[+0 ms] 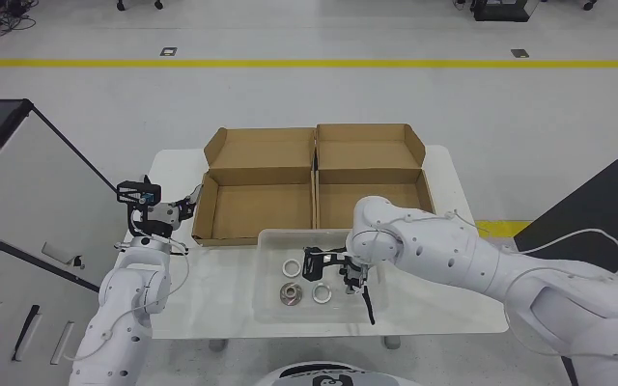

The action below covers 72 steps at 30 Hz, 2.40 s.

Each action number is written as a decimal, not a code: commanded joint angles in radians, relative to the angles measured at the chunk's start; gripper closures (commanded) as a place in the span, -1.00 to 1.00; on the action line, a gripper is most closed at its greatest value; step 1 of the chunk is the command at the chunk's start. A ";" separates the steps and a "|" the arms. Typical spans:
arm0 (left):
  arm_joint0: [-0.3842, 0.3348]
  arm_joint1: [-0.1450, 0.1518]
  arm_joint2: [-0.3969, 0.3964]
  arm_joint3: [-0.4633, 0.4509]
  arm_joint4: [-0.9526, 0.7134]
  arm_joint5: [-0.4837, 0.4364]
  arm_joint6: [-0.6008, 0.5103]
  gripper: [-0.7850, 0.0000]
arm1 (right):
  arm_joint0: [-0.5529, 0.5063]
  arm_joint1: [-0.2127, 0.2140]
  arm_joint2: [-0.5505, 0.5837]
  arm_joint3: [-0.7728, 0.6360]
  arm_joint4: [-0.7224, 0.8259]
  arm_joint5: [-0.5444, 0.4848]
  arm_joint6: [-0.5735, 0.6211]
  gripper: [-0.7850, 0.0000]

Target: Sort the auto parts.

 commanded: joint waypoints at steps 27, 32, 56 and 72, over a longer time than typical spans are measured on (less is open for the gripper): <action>0.000 0.000 0.000 0.000 0.000 0.000 0.000 -1.00 | -0.042 -0.003 0.030 0.022 -0.037 -0.026 -0.008 0.27; 0.000 0.000 0.000 0.000 0.000 0.000 0.000 -1.00 | -0.046 -0.007 0.032 0.026 -0.044 -0.034 -0.014 0.29; 0.000 0.000 0.000 0.000 0.000 0.000 0.000 -1.00 | -0.031 -0.007 0.063 -0.028 -0.042 -0.009 0.011 1.00; 0.000 0.000 0.000 0.000 0.000 0.000 0.000 -1.00 | -0.002 0.091 0.185 -0.176 0.144 -0.202 -0.182 1.00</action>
